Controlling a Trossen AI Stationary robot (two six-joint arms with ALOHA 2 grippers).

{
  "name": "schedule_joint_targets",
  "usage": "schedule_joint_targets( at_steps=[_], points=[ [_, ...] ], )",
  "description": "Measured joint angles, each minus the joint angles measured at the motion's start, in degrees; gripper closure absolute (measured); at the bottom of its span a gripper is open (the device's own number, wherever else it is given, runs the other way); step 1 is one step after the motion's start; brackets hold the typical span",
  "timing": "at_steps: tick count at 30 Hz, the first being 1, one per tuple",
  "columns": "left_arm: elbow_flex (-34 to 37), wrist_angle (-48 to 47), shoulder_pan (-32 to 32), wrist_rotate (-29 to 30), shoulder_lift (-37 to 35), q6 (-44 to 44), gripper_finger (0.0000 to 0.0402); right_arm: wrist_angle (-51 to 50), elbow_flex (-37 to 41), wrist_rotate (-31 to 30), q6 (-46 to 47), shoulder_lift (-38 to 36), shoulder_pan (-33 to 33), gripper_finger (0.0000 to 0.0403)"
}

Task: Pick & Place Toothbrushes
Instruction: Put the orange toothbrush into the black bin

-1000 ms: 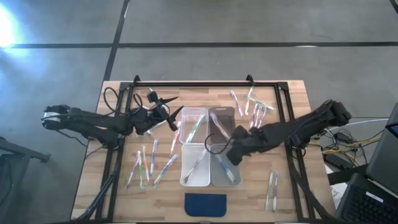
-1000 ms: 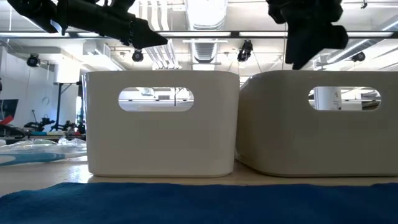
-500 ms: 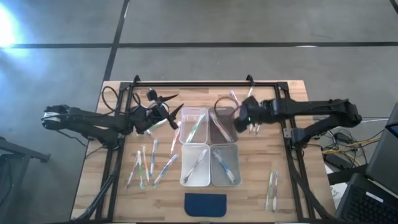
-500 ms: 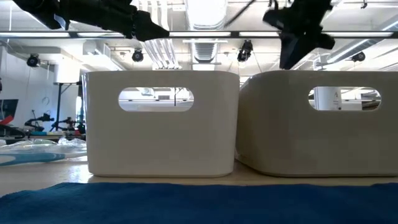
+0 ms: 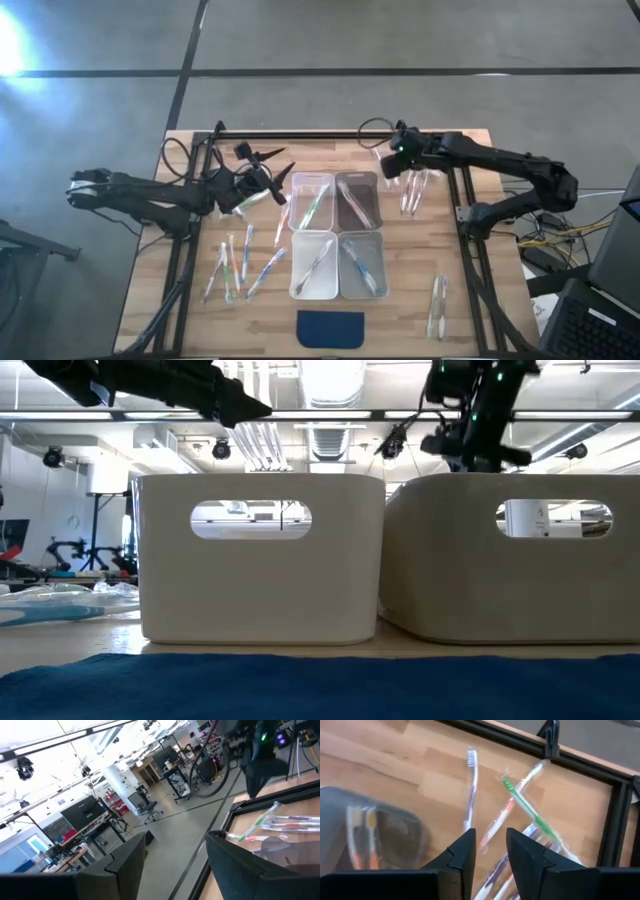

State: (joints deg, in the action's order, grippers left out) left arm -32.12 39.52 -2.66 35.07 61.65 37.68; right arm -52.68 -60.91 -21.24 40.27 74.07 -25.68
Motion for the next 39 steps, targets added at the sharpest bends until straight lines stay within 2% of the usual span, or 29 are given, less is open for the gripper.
schedule_joint_targets(
  at_steps=[7,15,21,30,39],
  points=[
    [0.0,-0.1,0.0,0.0,0.0,0.0,0.0186,8.3,5.0,2.2,-0.4,0.0,-6.3,0.0257],
    [0.0,-0.1,0.0,0.0,0.0,-0.7,0.0186,14.2,9.8,4.7,2.3,0.6,-9.1,0.0232],
    [0.0,-0.1,0.0,0.0,0.0,-1.6,0.0186,21.0,13.7,7.4,4.6,3.8,-10.5,0.0221],
    [0.0,-0.1,0.0,0.0,0.0,-2.2,0.0186,23.9,14.5,9.3,5.5,11.0,-12.6,0.0233],
    [0.0,-0.2,0.0,0.0,0.0,-2.2,0.0186,24.6,14.5,11.1,5.9,14.8,-14.2,0.0248]
  ],
)
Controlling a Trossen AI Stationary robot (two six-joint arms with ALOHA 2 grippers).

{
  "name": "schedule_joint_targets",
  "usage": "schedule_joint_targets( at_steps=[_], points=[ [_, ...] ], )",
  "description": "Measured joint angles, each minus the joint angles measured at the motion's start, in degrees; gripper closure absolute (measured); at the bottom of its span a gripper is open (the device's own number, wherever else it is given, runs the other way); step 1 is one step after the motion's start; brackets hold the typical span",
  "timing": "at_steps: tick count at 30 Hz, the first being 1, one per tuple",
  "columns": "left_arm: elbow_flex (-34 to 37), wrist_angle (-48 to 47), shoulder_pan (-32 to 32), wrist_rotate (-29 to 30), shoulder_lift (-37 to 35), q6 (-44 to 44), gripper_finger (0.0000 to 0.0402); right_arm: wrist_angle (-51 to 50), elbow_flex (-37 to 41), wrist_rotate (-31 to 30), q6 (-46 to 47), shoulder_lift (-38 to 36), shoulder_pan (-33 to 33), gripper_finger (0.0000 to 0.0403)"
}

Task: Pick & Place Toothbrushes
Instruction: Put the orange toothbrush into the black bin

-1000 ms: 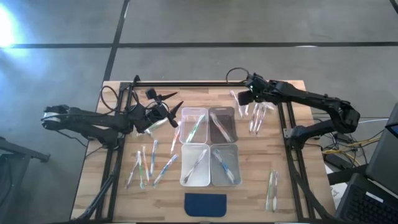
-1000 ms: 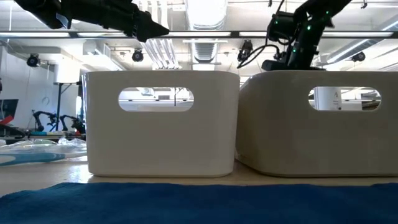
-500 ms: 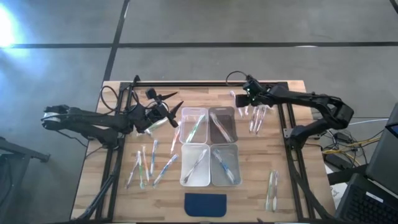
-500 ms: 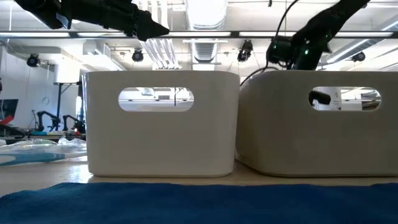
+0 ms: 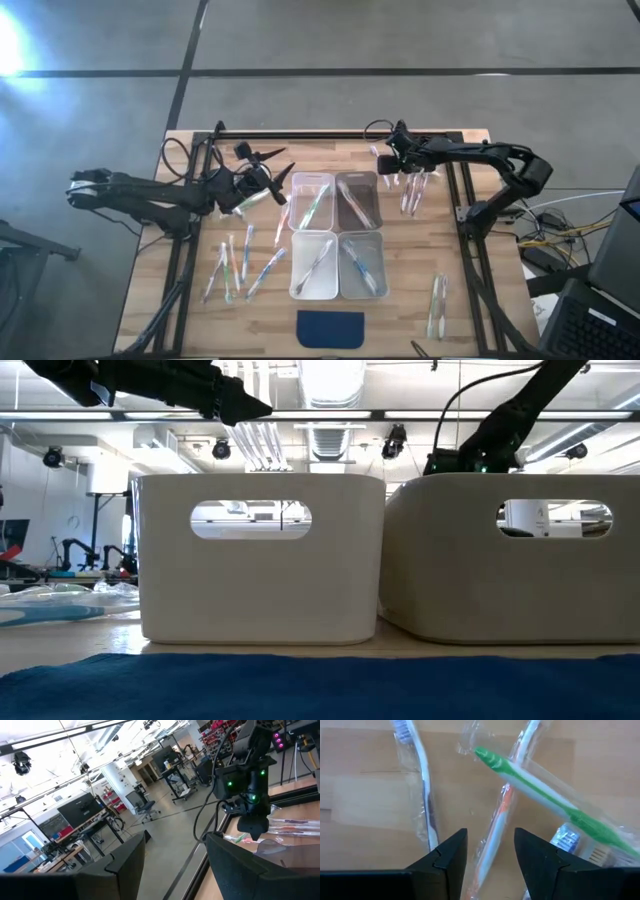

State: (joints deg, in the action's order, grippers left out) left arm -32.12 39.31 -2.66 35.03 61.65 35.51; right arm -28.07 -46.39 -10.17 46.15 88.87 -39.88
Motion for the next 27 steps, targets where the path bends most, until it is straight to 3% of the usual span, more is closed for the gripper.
schedule_joint_targets(
  at_steps=[14,27],
  points=[
    [0.1,-0.2,0.0,0.0,0.0,-0.6,0.0186,0.4,-0.1,0.4,-1.1,5.6,-0.2,0.0242],
    [0.1,-0.3,0.0,0.0,0.0,-0.8,0.0186,-0.2,0.1,4.9,-4.0,2.6,-0.1,0.0374]
  ],
)
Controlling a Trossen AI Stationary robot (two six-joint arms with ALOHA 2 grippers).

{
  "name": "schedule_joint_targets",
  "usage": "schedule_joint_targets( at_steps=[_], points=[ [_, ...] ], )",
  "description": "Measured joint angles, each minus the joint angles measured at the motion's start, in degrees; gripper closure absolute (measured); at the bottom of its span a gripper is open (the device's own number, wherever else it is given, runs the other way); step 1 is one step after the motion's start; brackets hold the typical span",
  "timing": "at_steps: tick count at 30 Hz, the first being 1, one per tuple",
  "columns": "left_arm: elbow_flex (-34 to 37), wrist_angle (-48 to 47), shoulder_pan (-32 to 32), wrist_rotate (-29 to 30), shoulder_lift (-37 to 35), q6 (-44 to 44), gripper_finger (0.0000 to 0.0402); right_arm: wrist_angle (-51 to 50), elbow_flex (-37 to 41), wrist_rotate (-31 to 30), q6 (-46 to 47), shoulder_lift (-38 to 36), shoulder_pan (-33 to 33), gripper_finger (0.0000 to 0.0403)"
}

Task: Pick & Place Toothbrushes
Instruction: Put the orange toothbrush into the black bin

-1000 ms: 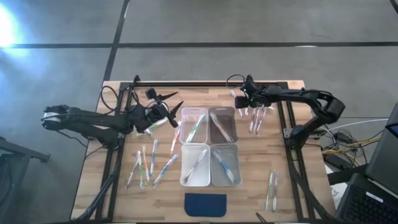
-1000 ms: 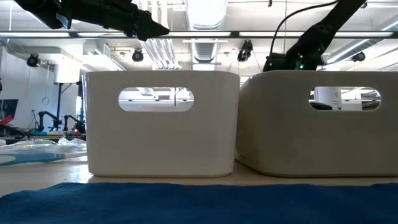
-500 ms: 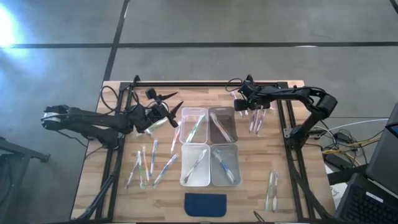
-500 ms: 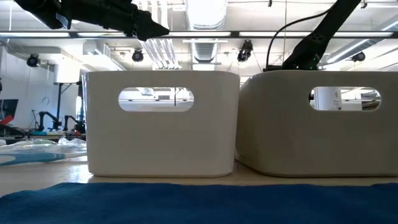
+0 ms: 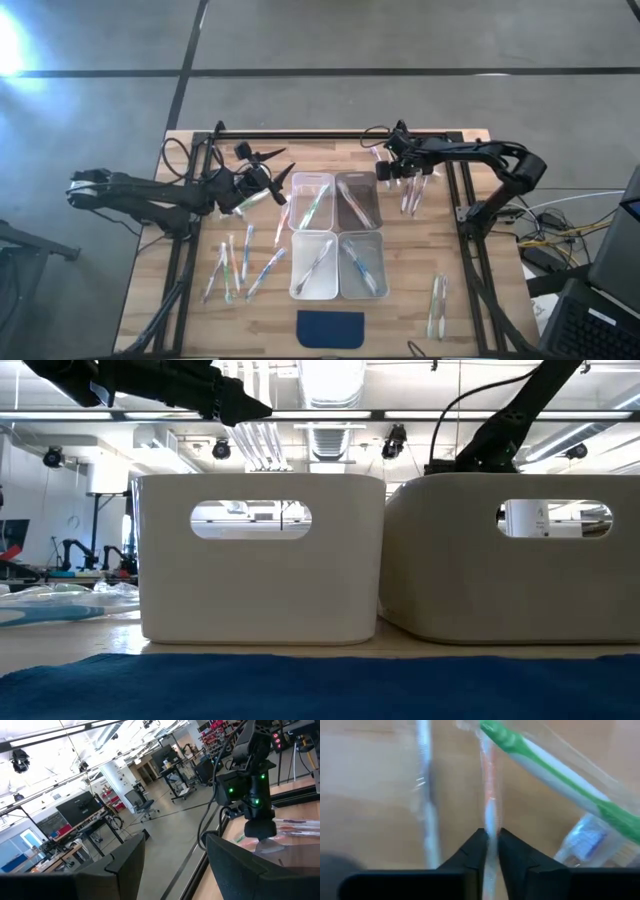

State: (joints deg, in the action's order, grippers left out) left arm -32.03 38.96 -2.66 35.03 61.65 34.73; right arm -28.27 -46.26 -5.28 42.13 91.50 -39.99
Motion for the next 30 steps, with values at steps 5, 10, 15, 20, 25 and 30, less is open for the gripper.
schedule_joint_targets(
  at_steps=[5,10,15,20,25,30],
  points=[
    [0.0,0.0,0.0,0.0,0.0,-0.1,0.0186,-1.5,0.0,3.7,-2.4,-0.9,0.0,0.038],
    [0.0,0.0,0.0,0.0,0.0,-0.1,0.0186,-3.7,0.1,4.0,-4.1,-2.2,0.0,0.0382],
    [0.0,0.0,0.0,0.0,0.0,-0.1,0.0186,-3.7,0.1,4.0,-6.1,-4.7,0.3,0.0383],
    [0.0,0.0,0.0,0.0,0.0,-0.1,0.0186,-2.9,0.1,4.0,-7.7,-8.9,1.4,0.0384],
    [0.0,0.0,0.0,0.0,0.0,-0.1,0.0186,-2.7,0.0,3.9,-9.2,-14.0,3.5,0.0384],
    [0.0,0.0,0.0,0.0,0.0,-0.1,0.0186,-2.7,-0.1,3.9,-9.4,-19.5,5.6,0.0384]
  ],
)
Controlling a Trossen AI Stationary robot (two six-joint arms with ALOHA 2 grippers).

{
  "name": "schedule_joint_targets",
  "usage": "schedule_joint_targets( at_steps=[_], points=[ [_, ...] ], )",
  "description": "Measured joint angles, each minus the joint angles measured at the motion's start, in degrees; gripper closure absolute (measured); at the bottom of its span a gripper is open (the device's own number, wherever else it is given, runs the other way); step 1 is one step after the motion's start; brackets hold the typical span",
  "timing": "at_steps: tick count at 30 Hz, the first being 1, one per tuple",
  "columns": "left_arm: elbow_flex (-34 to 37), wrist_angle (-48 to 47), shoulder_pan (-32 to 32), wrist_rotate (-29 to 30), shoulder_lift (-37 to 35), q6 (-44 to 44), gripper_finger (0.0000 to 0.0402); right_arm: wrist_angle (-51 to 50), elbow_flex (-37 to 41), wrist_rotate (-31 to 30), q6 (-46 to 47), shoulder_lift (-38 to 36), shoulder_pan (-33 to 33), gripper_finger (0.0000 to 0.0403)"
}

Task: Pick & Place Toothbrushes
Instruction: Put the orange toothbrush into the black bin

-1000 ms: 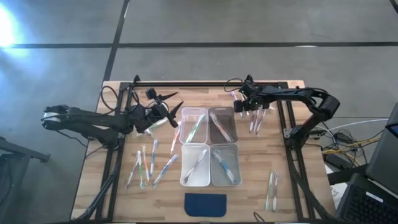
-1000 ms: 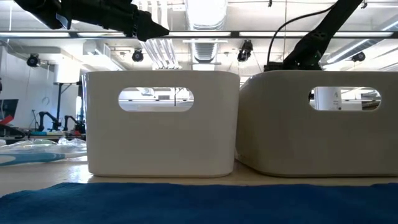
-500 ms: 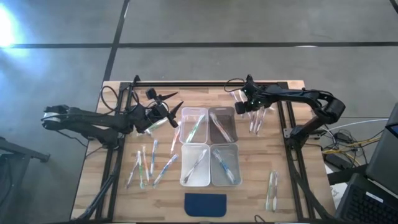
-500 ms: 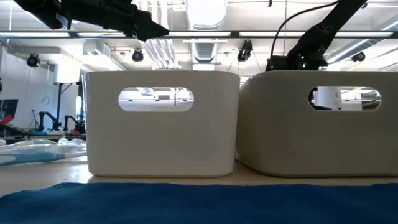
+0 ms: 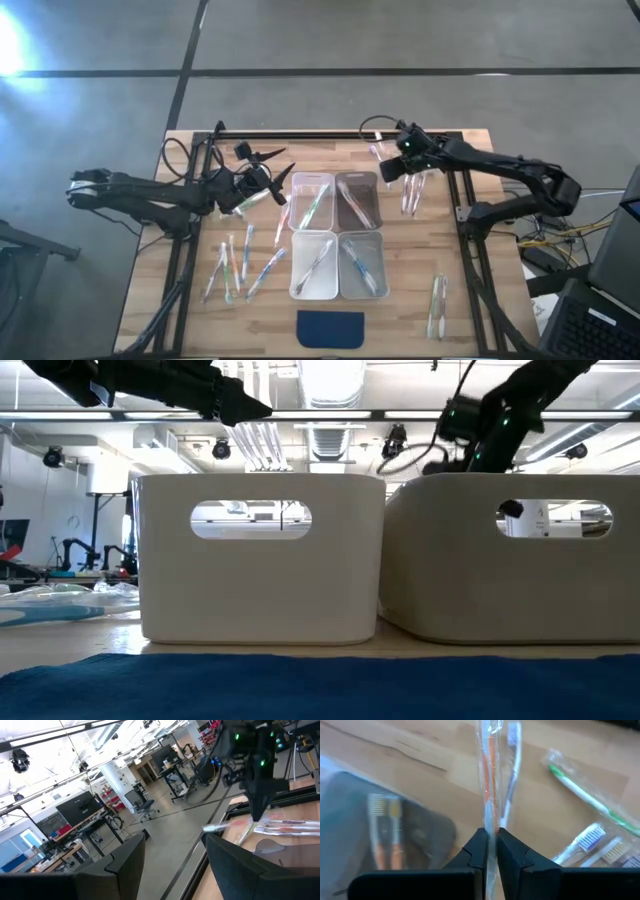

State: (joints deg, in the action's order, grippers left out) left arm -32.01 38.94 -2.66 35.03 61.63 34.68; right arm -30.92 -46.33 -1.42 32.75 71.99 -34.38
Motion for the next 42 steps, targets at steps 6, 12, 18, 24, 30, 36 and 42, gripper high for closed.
schedule_joint_targets(
  at_steps=[6,12,18,24,30,36,42],
  points=[
    [0.0,0.0,0.0,0.0,0.0,0.0,0.0186,0.0,0.0,0.0,0.7,-5.1,4.9,0.0384],
    [0.0,0.0,0.0,0.0,0.0,-0.2,0.0186,0.0,0.0,0.0,4.3,-6.4,11.7,0.0384],
    [0.0,0.0,0.0,0.0,0.0,-0.7,0.0186,1.2,0.0,-0.5,7.7,-5.3,18.2,0.0383],
    [0.0,0.0,0.0,0.0,0.0,-1.3,0.0186,4.4,0.0,-1.6,10.0,-3.7,23.3,0.0383],
    [0.0,0.0,0.0,0.0,0.0,-1.8,0.0186,4.4,-0.1,-3.6,11.8,-1.7,25.6,0.0383],
    [0.0,0.0,0.0,0.0,0.0,-2.2,0.0186,4.6,-1.8,-3.8,12.3,3.2,27.1,0.0383],
    [0.0,0.0,0.0,0.0,0.0,-2.2,0.0186,2.9,-5.5,-3.7,12.3,9.1,28.5,0.0383]
  ],
)
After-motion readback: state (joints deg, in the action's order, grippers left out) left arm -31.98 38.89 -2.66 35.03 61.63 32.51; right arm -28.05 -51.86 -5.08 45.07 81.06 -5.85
